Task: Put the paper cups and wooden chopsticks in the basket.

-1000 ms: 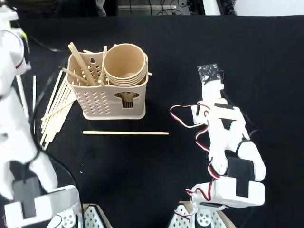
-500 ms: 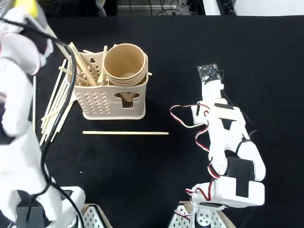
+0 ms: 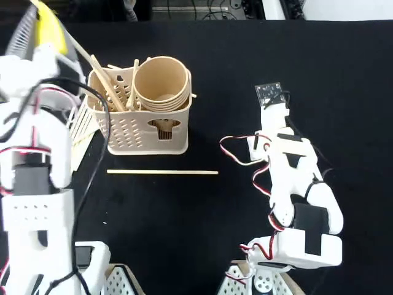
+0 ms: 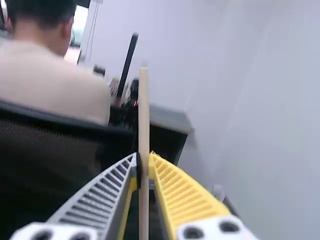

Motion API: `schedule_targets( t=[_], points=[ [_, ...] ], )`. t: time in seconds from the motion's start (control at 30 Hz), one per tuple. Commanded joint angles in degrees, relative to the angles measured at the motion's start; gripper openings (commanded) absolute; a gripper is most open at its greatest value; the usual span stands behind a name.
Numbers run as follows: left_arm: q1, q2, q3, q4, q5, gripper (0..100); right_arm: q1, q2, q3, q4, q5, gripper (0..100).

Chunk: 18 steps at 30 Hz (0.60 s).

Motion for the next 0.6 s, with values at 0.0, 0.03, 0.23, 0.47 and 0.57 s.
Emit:
schedule_targets(
  t=[0.0, 0.03, 0.23, 0.47, 0.57],
  points=[
    [0.66, -1.76, 7.87, -3.25, -2.29, 3, -0.79, -2.59, -0.40, -0.70, 0.62, 9.2],
    [0.66, -2.11, 8.84, -3.25, -2.29, 3, -0.79, -2.59, -0.40, -0.70, 0.62, 9.2],
    [0.66, -1.49, 12.18, -3.08, -2.29, 3, -0.79, -2.59, -0.48, -0.70, 0.62, 9.2],
    [5.32, -1.41, 8.31, 10.20, -3.34, 19, -0.79, -2.59, -0.48, -0.70, 0.62, 9.2],
    [6.11, -0.44, -2.33, 22.33, -7.21, 19, -0.79, -2.59, -0.48, -0.70, 0.62, 9.2]
  ],
)
